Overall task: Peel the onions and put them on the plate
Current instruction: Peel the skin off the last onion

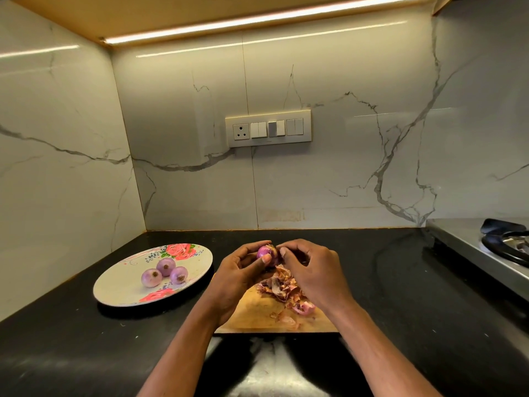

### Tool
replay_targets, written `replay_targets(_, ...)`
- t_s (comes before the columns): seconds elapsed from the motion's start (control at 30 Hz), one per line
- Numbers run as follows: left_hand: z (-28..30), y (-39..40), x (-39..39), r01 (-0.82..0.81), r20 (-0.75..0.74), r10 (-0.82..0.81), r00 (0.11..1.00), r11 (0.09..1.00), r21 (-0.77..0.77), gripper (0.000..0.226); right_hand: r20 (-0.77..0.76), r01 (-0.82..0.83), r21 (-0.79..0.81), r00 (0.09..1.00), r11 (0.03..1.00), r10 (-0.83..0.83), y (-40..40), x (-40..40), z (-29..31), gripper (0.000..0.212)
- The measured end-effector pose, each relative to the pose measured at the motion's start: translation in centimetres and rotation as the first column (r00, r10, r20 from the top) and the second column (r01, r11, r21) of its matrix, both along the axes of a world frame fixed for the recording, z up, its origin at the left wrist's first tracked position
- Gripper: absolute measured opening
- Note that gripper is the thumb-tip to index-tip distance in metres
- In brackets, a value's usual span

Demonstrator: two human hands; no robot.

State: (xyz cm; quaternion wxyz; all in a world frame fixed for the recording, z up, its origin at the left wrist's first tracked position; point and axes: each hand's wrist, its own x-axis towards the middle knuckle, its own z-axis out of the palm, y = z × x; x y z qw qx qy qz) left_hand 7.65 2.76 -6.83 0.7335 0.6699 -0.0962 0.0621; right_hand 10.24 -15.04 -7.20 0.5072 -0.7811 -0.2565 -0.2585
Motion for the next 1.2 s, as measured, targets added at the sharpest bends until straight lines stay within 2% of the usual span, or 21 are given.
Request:
replay_targets(0.13,-0.02,0.23,-0.01,-0.007,0.007,0.007,1.000,1.000,-0.003,0.046,-0.018,-0.056,-0.045,0.998,0.997,0.055,0.09,-0.08,0.08,0.023)
replay_targets(0.33,-0.07,0.25,0.07,-0.017,0.028,0.016,0.999,0.999,0.042,0.046,0.055,-0.011,-0.041,0.998,0.999,0.013,0.01,-0.14,-0.10,0.018)
replay_targets(0.67,-0.12,0.11,0.05,-0.013,0.015,0.012,1.000,0.998,0.067,0.043,0.058,0.027,-0.019,0.998,0.999,-0.026,0.14,-0.08,-0.35,0.010)
replay_targets(0.87,-0.01,0.01,-0.06,-0.003,-0.005,0.004,1.000,1.000,0.030,0.045,-0.006,0.027,-0.003,1.000,1.000,-0.027,0.05,0.01,-0.09,0.009)
replay_targets(1.07,0.31,0.21,-0.22,0.003,-0.009,-0.004,1.000,1.000,-0.027,0.046,-0.088,-0.091,0.012,0.992,0.996,0.092,0.03,-0.05,0.17,0.019)
replay_targets(1.2,0.43,0.00,-0.33,0.009,0.007,-0.009,1.000,1.000,-0.012,0.045,-0.076,-0.076,0.083,0.994,0.994,0.082,-0.03,0.08,0.13,0.010)
